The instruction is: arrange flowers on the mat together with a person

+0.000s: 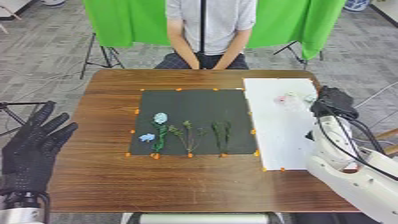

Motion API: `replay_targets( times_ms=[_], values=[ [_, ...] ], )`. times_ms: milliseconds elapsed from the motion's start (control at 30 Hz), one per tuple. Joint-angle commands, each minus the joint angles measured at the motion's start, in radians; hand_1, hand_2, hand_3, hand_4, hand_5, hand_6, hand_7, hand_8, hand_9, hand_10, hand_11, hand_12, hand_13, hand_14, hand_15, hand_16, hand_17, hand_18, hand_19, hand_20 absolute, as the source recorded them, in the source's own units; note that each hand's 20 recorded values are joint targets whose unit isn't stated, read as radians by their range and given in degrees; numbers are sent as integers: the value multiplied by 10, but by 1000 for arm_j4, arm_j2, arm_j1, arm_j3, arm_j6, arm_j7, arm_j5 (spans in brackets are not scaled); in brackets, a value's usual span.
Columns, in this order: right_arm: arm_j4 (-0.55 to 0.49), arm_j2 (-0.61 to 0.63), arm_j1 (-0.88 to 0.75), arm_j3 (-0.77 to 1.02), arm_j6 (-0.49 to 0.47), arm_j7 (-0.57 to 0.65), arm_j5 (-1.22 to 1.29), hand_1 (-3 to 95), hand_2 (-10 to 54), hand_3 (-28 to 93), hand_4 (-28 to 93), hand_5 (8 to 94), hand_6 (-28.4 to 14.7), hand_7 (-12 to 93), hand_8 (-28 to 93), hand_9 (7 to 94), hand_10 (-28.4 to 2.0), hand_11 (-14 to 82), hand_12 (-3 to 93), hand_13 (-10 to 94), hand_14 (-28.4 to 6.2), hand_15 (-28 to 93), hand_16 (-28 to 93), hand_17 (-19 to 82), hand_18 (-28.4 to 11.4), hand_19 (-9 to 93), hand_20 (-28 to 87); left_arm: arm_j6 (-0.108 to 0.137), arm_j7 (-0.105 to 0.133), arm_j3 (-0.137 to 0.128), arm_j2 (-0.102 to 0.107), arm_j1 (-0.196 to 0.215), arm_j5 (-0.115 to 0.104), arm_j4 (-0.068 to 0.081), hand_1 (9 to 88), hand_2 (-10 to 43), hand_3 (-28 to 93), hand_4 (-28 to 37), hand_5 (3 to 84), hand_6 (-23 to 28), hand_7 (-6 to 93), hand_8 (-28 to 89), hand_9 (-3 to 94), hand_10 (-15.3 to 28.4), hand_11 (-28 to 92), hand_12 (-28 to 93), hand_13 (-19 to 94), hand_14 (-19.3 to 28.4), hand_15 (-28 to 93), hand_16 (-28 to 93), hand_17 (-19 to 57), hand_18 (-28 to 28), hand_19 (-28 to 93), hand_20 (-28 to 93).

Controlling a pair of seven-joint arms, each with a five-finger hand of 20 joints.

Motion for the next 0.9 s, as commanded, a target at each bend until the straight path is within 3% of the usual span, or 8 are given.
replay_targets(
  times_ms=[33, 167, 400, 467, 567, 667, 833, 900],
  values=[
    [-170, 7, 11, 53, 58, -73, -24, 623, -95, 672, -283, 835, 24, 241, 16, 926, -49, 83, 353, 846, 8, 402, 327, 361, -144, 789, 0, 3, -7, 5, -8, 7, 4, 3, 212, 70, 755, -242, 317, 51, 99, -84, 301, 151, 190, 118, 198, 217, 446, -51, -92, 175, 375, 160],
    [-248, -21, 36, 45, 66, -152, 17, 620, -95, 676, -283, 834, 25, 245, 15, 926, -46, 82, 355, 847, 8, 397, 336, 356, -144, 785, 8, -3, -19, -3, -17, 10, 16, 0, 212, 70, 754, -243, 317, 51, 99, -83, 302, 151, 190, 118, 198, 217, 446, -52, -92, 174, 375, 160],
    [-307, -114, 177, -109, 71, -295, 129, 617, -95, 679, -283, 835, 26, 245, 13, 927, -45, 82, 357, 848, 7, 394, 339, 347, -143, 781, 18, -15, -74, -10, -44, -17, 50, -1, 212, 70, 755, -242, 317, 51, 100, -84, 301, 151, 190, 118, 198, 216, 445, -51, -92, 174, 375, 160],
    [-294, -154, 234, -178, 65, -314, 157, 618, -95, 679, -283, 835, 25, 245, 14, 927, -45, 82, 359, 848, 7, 394, 339, 345, -144, 780, 21, -22, -94, -8, -52, -31, 61, 1, 212, 70, 754, -242, 317, 50, 99, -84, 301, 151, 190, 119, 198, 216, 446, -51, -92, 175, 375, 160],
    [-263, -216, 303, -269, 66, -336, 188, 617, -95, 679, -283, 835, 25, 244, 14, 927, -43, 81, 359, 848, 4, 394, 339, 342, -145, 780, 26, -24, -103, -2, -52, -45, 66, 5, 213, 71, 754, -243, 317, 50, 100, -84, 302, 152, 191, 119, 199, 217, 446, -51, -92, 175, 375, 160],
    [-220, -278, 369, -359, 60, -354, 216, 614, -95, 682, -283, 834, 25, 245, 15, 926, -42, 81, 360, 847, 6, 395, 338, 341, -146, 780, 31, -35, -132, -2, -70, -58, 86, 7, 212, 70, 755, -242, 317, 50, 100, -84, 302, 151, 191, 119, 199, 217, 448, -51, -92, 175, 375, 160],
    [-150, -379, 437, -454, 25, -375, 249, 614, -95, 681, -283, 830, 23, 246, 16, 923, -43, 81, 360, 842, 3, 398, 338, 336, -147, 778, 37, -34, -125, 1, -60, -65, 79, 10, 212, 70, 755, -241, 316, 50, 99, -84, 301, 151, 190, 118, 199, 217, 448, -52, -92, 175, 376, 160],
    [-122, -412, 456, -485, 22, -382, 277, 614, -95, 681, -283, 829, 23, 247, 16, 921, -43, 82, 360, 841, 3, 399, 337, 335, -148, 778, 40, -42, -140, 3, -69, -75, 90, 13, 212, 70, 755, -241, 316, 50, 100, -84, 302, 151, 191, 118, 199, 217, 447, -52, -92, 175, 376, 160]
  ],
)
